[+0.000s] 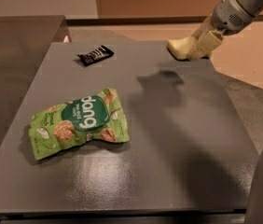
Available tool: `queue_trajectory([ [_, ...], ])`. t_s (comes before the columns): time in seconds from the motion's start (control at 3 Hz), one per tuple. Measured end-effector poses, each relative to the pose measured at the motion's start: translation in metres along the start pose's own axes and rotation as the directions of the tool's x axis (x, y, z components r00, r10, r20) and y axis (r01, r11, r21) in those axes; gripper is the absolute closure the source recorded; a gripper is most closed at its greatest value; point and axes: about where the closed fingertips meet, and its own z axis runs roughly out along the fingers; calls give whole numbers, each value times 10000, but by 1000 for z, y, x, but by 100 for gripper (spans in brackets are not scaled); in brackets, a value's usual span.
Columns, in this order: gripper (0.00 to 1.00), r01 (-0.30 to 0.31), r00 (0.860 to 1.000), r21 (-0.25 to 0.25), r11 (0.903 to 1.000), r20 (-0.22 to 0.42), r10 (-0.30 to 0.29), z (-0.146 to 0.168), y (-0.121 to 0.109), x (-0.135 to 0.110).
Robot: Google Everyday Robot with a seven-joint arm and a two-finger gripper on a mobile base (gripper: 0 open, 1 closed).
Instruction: Pick sponge
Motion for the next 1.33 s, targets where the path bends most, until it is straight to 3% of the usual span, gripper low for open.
queue_trajectory([
  [0.33,100,590,9972,258,9979,435,-601,-31,14,-23],
  [1.0,100,1652,9807,541,9848,965,-1698,-71,37,-56],
  [1.33,100,1652,9807,542,9848,965,-1698,-71,37,-56],
])
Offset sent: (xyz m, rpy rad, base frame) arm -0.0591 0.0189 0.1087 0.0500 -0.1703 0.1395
